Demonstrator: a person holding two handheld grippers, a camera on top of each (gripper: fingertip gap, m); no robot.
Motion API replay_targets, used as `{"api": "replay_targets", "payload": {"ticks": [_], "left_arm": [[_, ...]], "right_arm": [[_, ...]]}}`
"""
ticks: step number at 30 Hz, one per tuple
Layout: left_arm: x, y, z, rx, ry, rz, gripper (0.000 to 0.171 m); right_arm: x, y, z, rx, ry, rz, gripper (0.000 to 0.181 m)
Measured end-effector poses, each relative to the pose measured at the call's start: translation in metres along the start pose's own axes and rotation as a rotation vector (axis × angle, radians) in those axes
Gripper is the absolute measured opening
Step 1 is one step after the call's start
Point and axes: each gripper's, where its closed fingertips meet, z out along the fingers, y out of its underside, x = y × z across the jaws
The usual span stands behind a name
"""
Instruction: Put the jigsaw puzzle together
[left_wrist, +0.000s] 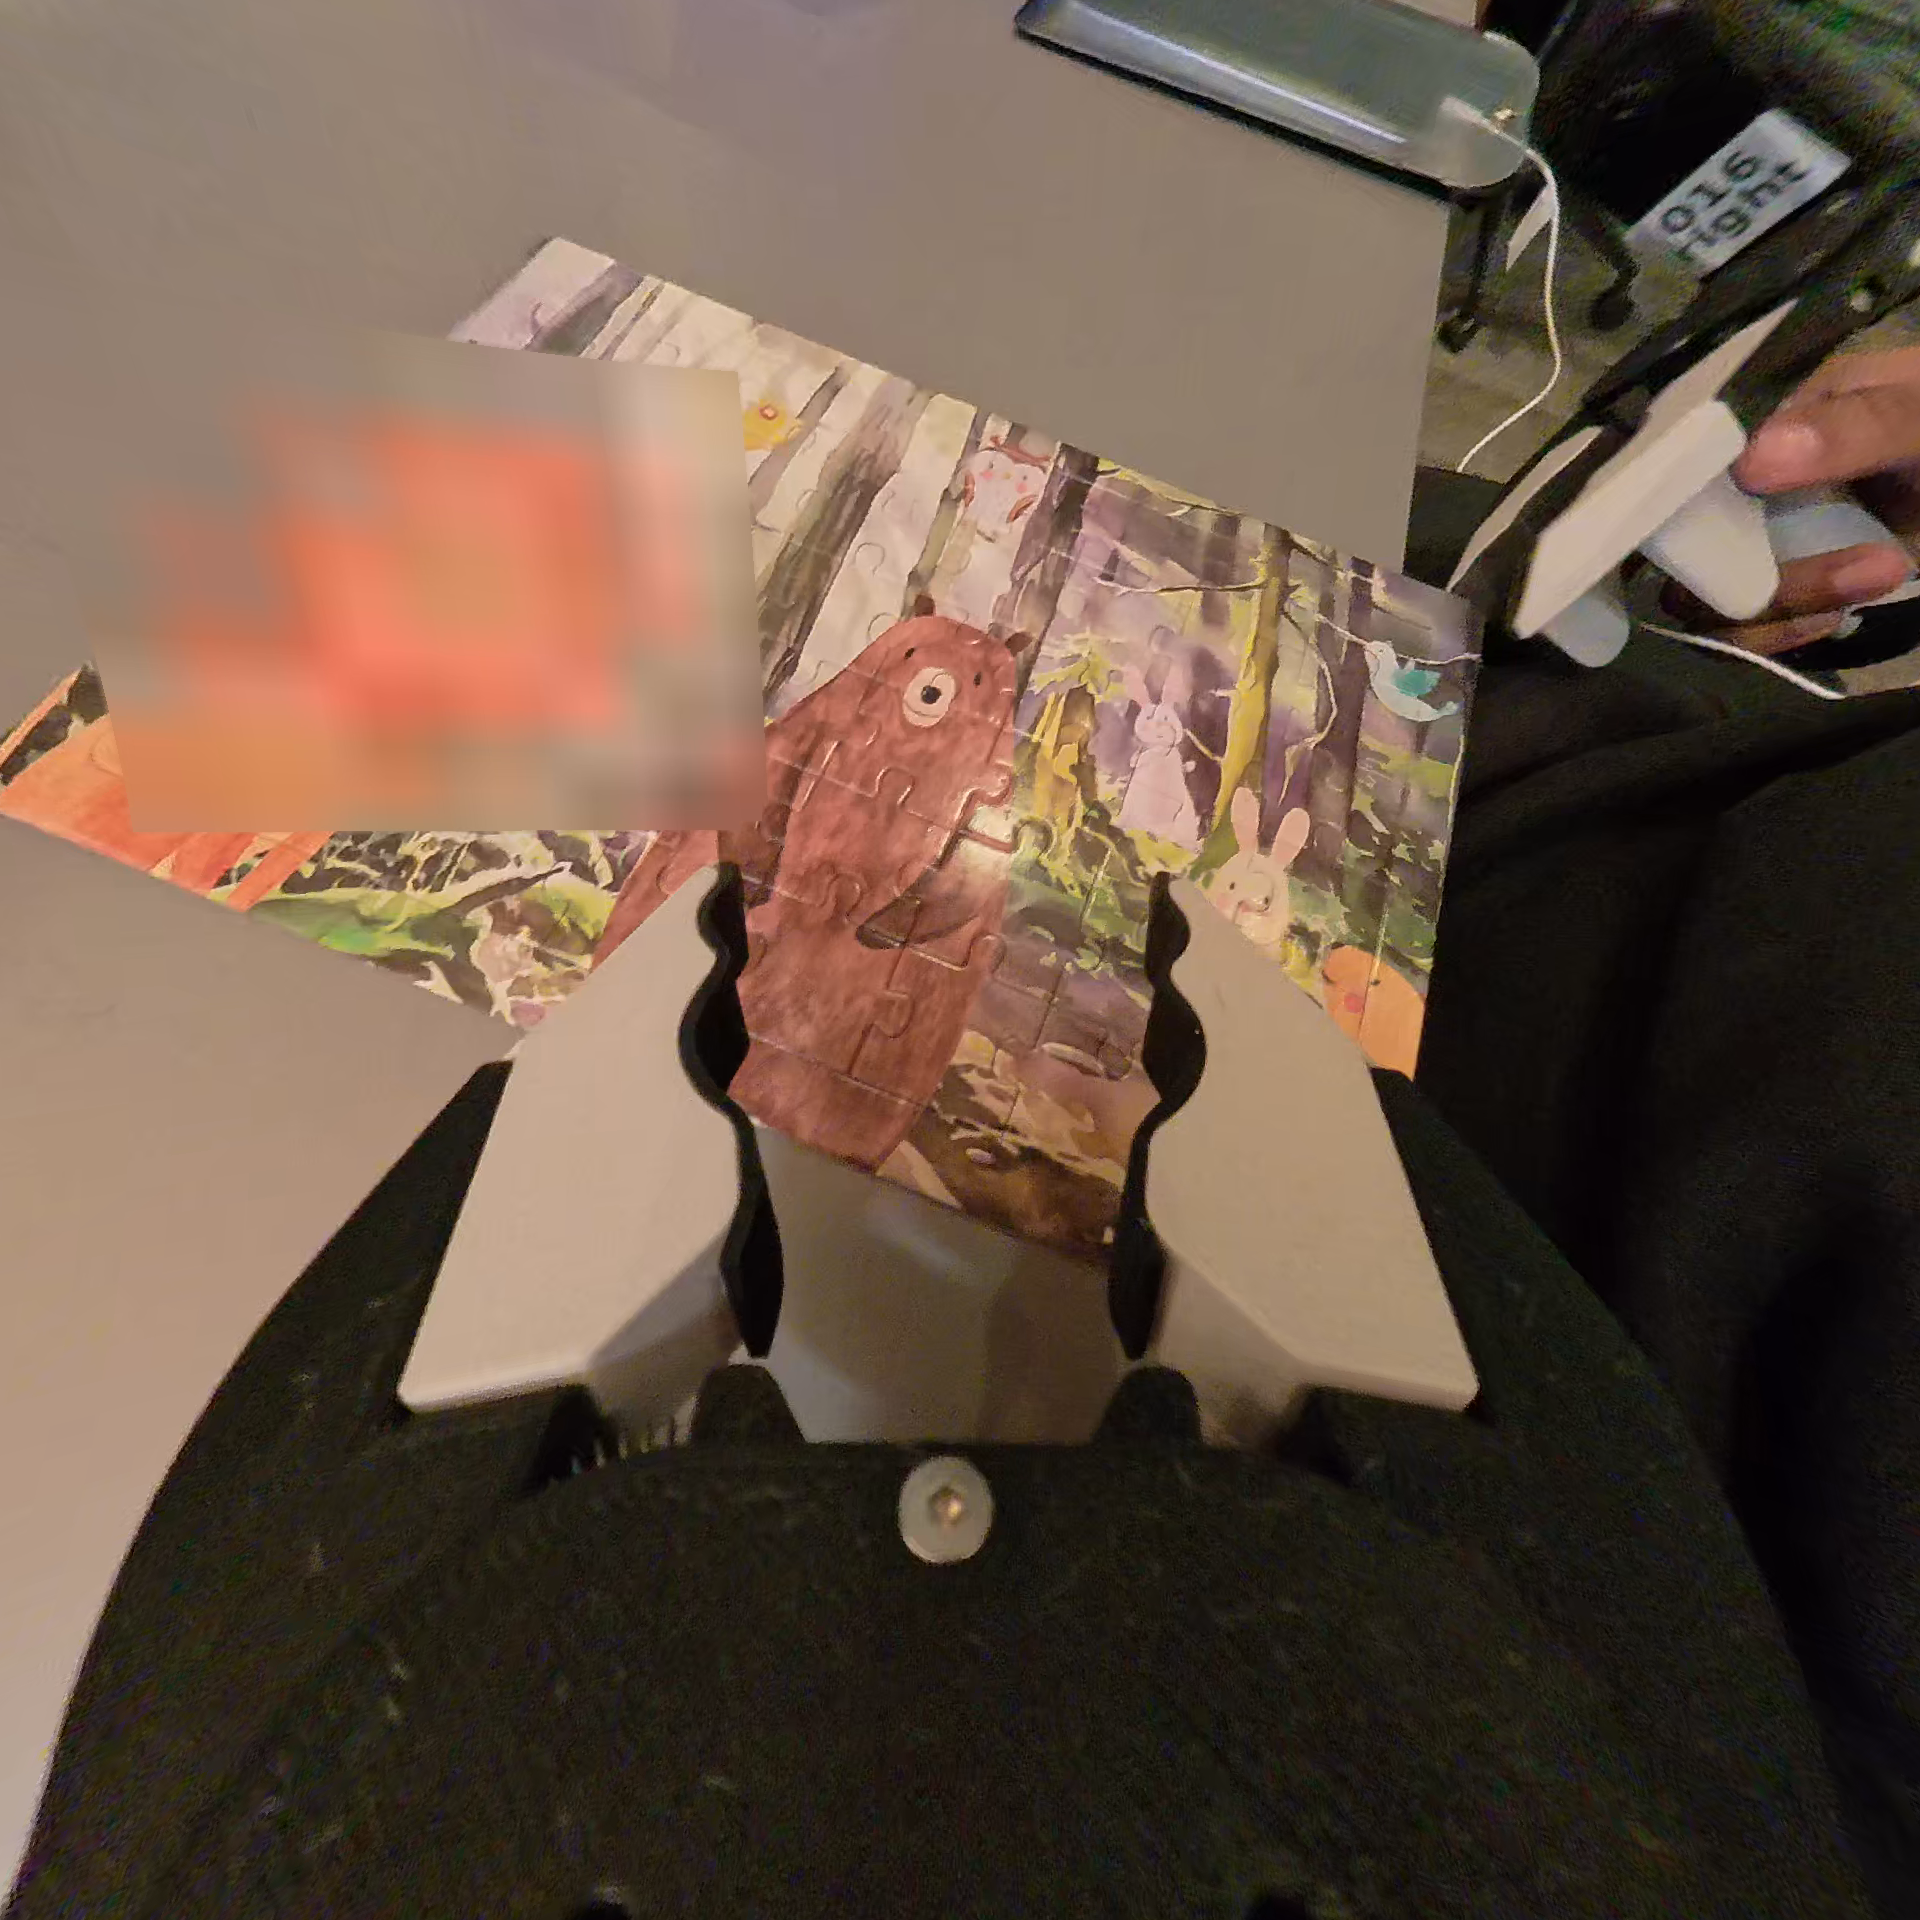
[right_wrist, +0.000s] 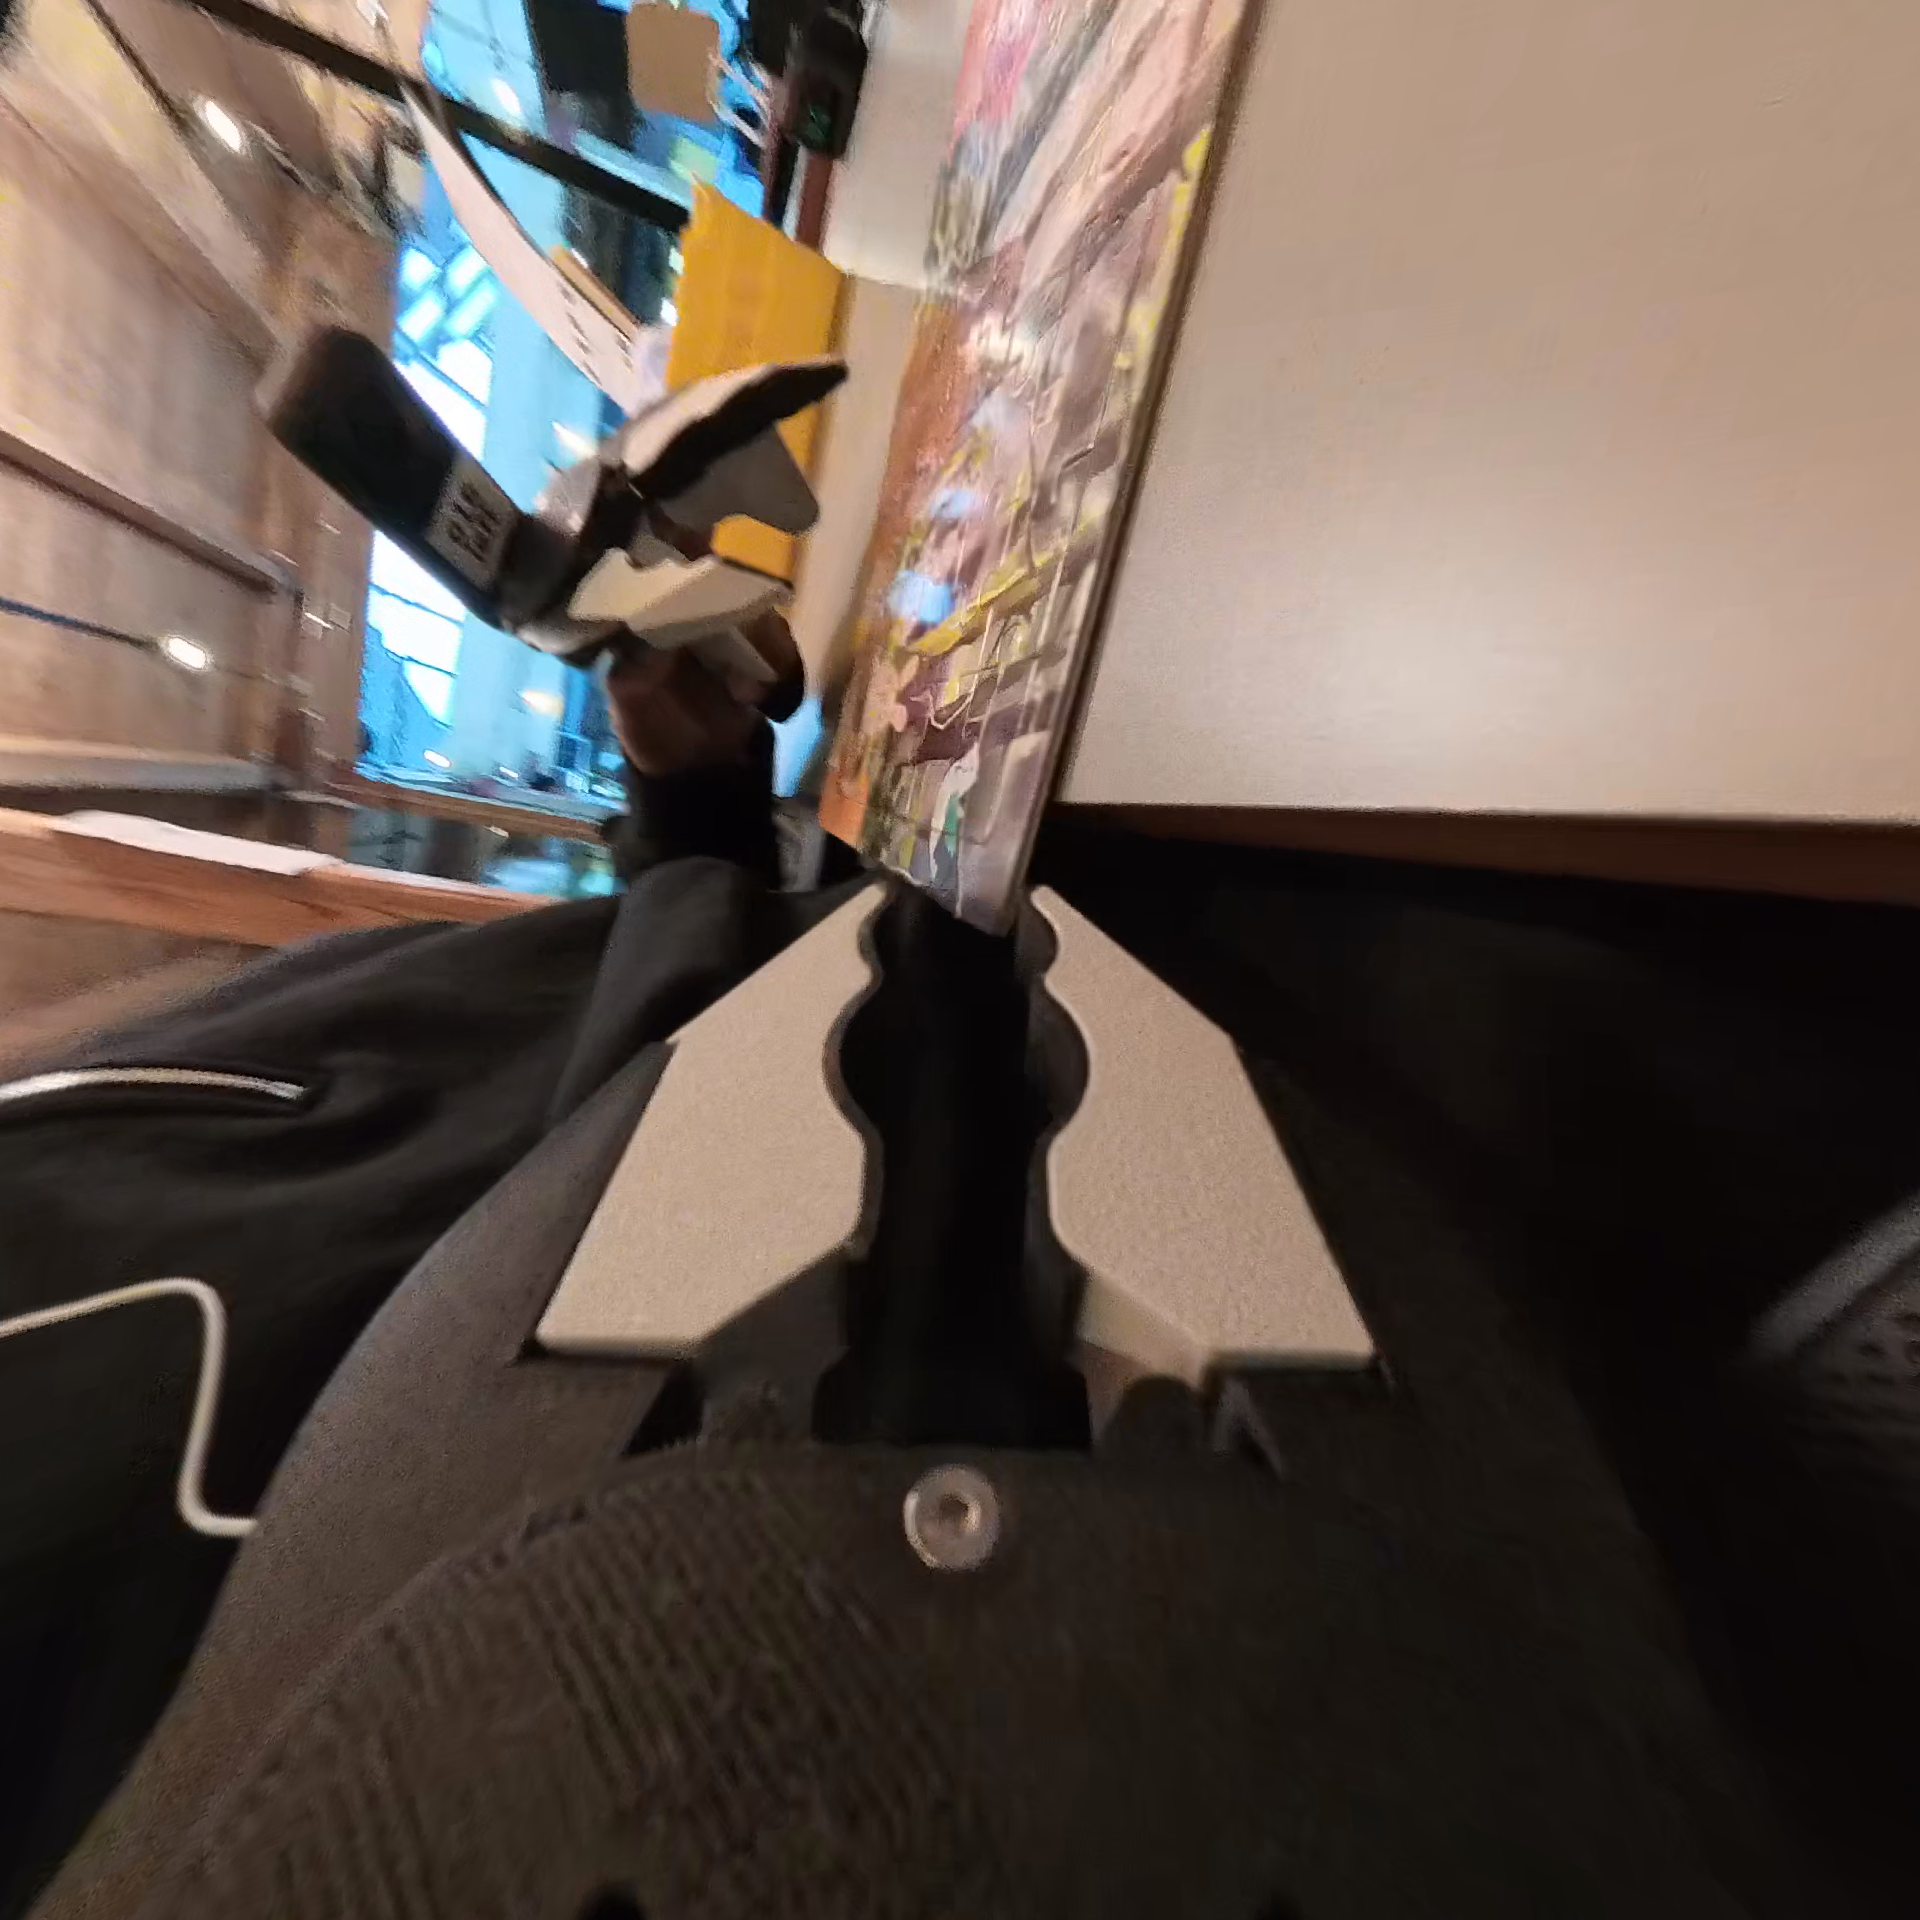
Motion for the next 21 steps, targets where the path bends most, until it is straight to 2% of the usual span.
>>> {"api": "replay_targets", "payload": {"ticks": [2, 6, 10, 12, 17, 21], "left_arm": [[0.003, -0.002, 0.001, 0.006, 0.006, 0.016, 0.076], [0.006, -0.005, -0.002, 0.033, -0.005, 0.043, 0.075], [0.005, -0.015, -0.014, 0.105, -0.026, 0.047, 0.074], [0.004, -0.017, -0.019, 0.130, -0.029, 0.039, 0.071], [0.005, -0.009, -0.018, 0.122, -0.011, 0.017, 0.070], [0.009, -0.005, -0.010, 0.093, -0.004, 0.032, 0.069]], "right_arm": [[-0.002, -0.004, -0.002, 0.044, -0.073, 0.069, 0.004], [-0.014, -0.010, -0.005, 0.105, -0.197, 0.142, 0.001], [-0.035, -0.020, -0.014, 0.172, -0.271, 0.066, 0.002], [-0.038, -0.020, -0.021, 0.191, -0.257, 0.042, 0.003], [-0.020, -0.003, -0.038, 0.204, -0.132, 0.066, 0.001], [-0.007, 0.005, -0.038, 0.209, -0.081, 0.090, 0.004]]}}
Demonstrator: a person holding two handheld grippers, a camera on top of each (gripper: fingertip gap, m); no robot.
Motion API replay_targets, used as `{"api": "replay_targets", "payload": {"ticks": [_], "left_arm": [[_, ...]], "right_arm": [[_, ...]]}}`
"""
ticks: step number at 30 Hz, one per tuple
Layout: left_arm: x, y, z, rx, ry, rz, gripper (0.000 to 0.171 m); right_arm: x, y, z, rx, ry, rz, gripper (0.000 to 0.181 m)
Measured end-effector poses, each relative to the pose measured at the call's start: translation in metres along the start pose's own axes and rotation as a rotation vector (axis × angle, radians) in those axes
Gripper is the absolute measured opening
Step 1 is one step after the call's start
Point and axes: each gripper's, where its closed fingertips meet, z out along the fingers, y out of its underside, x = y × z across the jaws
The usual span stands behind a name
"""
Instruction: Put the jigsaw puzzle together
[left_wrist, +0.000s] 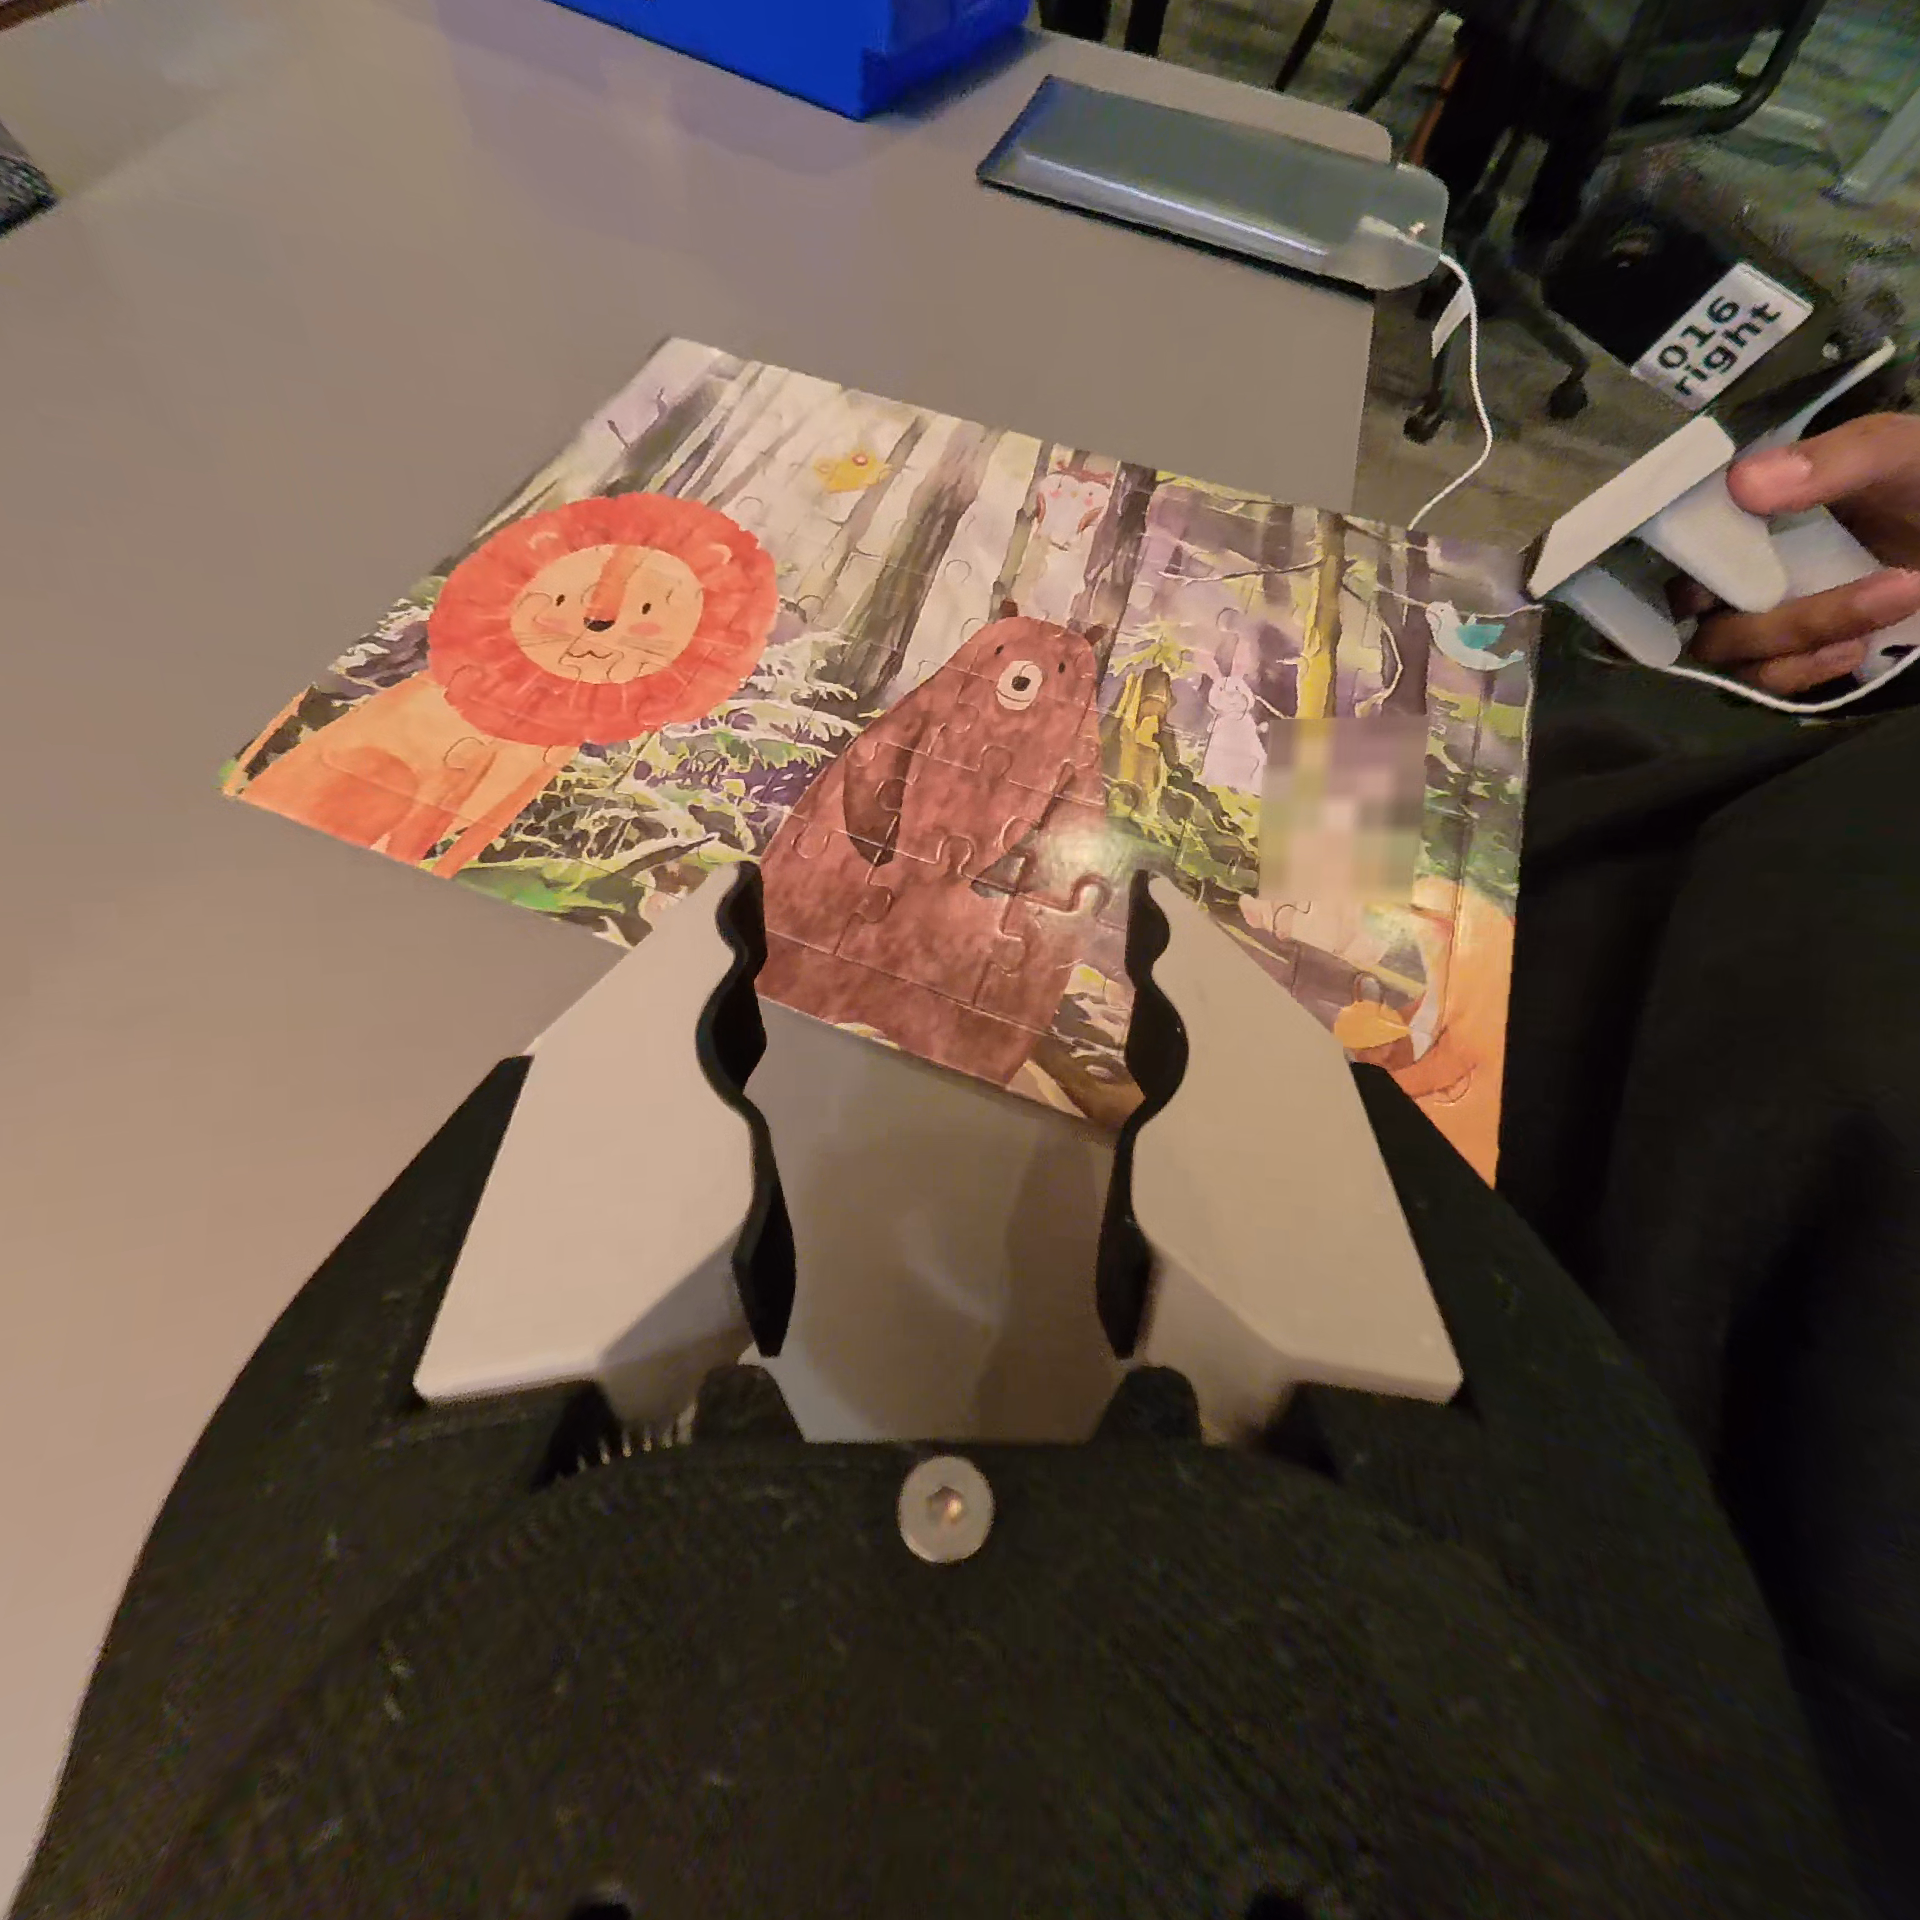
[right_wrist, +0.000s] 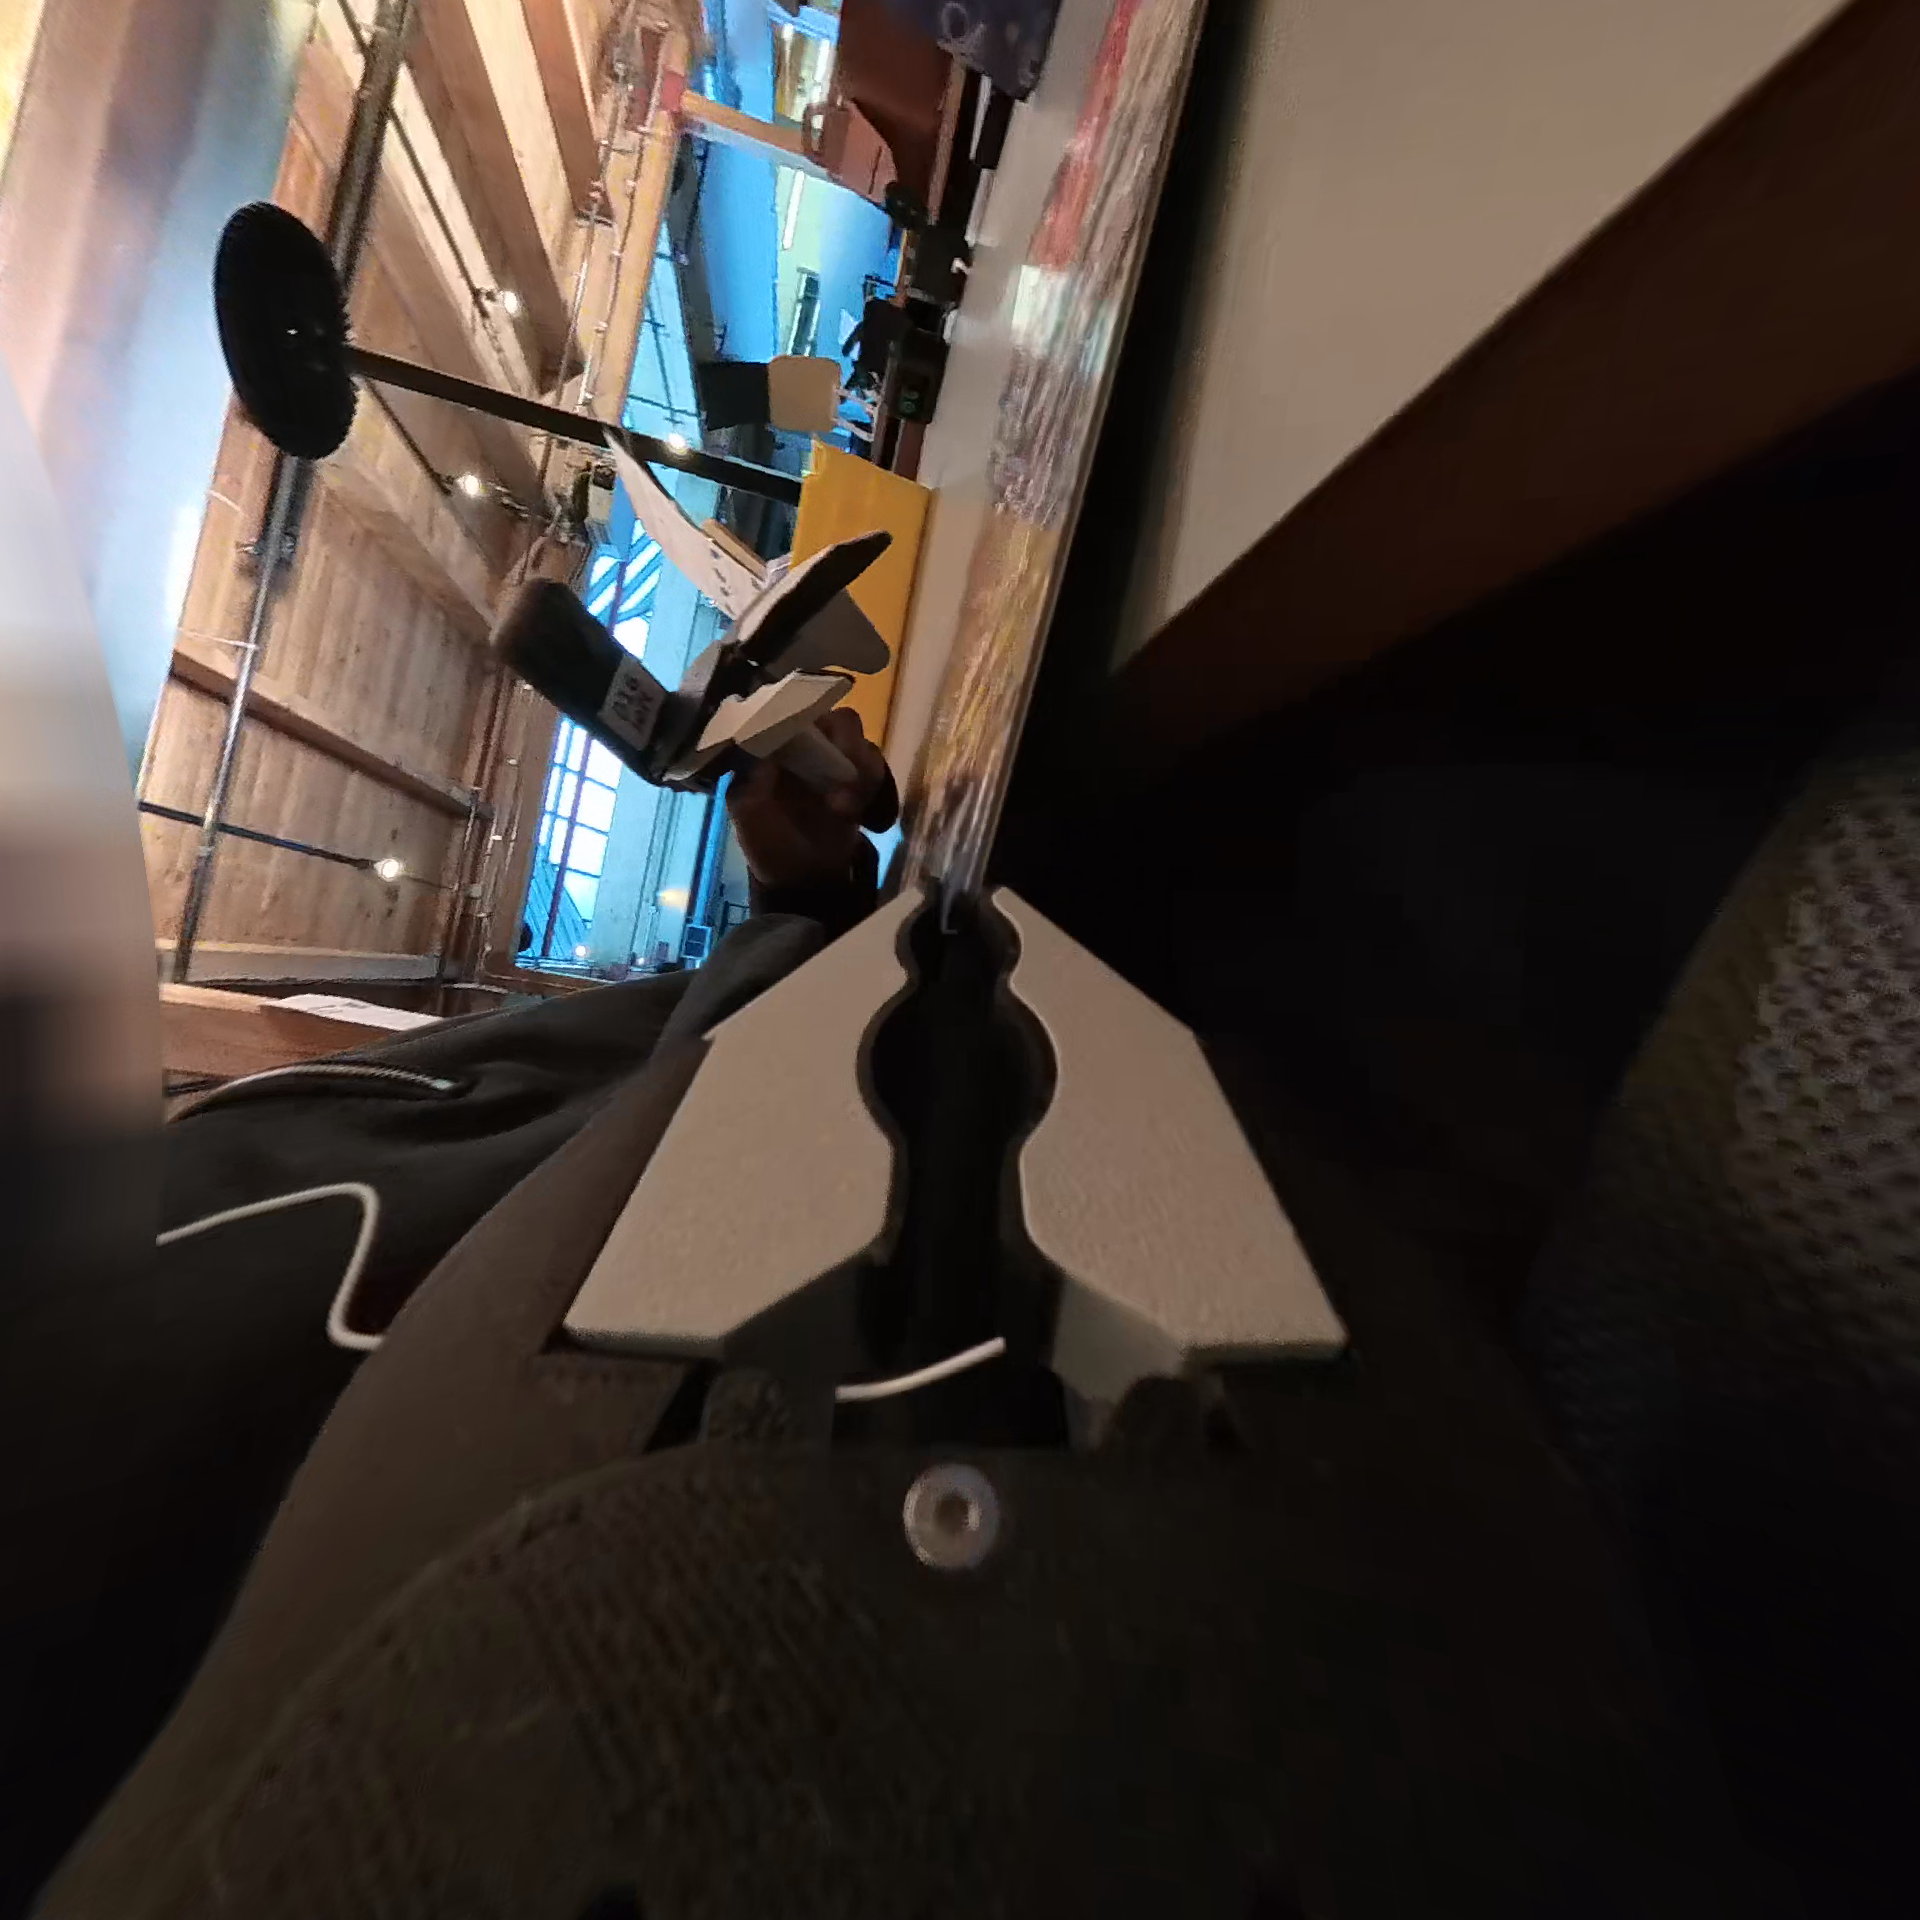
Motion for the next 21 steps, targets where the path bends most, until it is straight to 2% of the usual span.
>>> {"api": "replay_targets", "payload": {"ticks": [3, 6, 9, 17, 21], "left_arm": [[0.002, 0.001, 0.005, -0.021, 0.000, 0.024, 0.068], [0.003, 0.001, 0.007, -0.037, -0.003, 0.041, 0.067], [0.002, 0.002, 0.008, -0.044, 0.001, 0.040, 0.067], [0.001, 0.002, 0.009, -0.035, 0.013, 0.025, 0.065], [0.000, 0.002, 0.008, -0.035, 0.006, 0.029, 0.065]], "right_arm": [[0.007, -0.004, 0.004, 0.017, -0.003, 0.011, 0.023], [0.009, -0.007, 0.007, 0.031, -0.052, 0.046, 0.023], [0.009, -0.008, 0.010, 0.027, -0.095, 0.070, 0.021], [0.011, -0.009, 0.025, -0.010, -0.095, 0.051, 0.015], [0.012, -0.008, 0.029, -0.016, -0.095, 0.077, 0.002]]}}
